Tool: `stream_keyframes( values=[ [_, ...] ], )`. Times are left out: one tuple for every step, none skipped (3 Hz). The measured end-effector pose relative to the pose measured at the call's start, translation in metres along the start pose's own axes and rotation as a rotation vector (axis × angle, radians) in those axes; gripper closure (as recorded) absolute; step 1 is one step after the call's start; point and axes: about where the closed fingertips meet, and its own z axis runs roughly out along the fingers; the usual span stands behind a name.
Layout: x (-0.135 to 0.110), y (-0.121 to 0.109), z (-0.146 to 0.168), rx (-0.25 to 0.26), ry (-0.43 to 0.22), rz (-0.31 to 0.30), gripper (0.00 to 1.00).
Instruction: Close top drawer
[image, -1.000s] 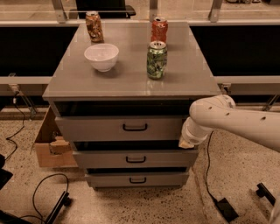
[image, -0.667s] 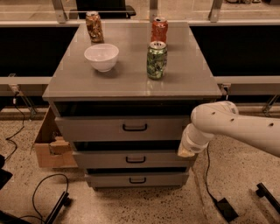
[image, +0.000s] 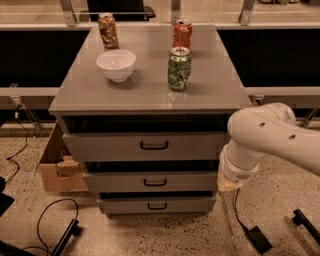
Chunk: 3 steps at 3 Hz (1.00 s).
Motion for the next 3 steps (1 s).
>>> stream_keyframes(
  values=[
    [0.041,-0.002,-0.066,-0.012,0.096,-0.031,1.00],
    [0.092,-0.017,-0.138,0.001,0.175,0.034,1.00],
    [0.141,-0.028,-0.215,0.080,0.191,0.148,1.00]
  ],
)
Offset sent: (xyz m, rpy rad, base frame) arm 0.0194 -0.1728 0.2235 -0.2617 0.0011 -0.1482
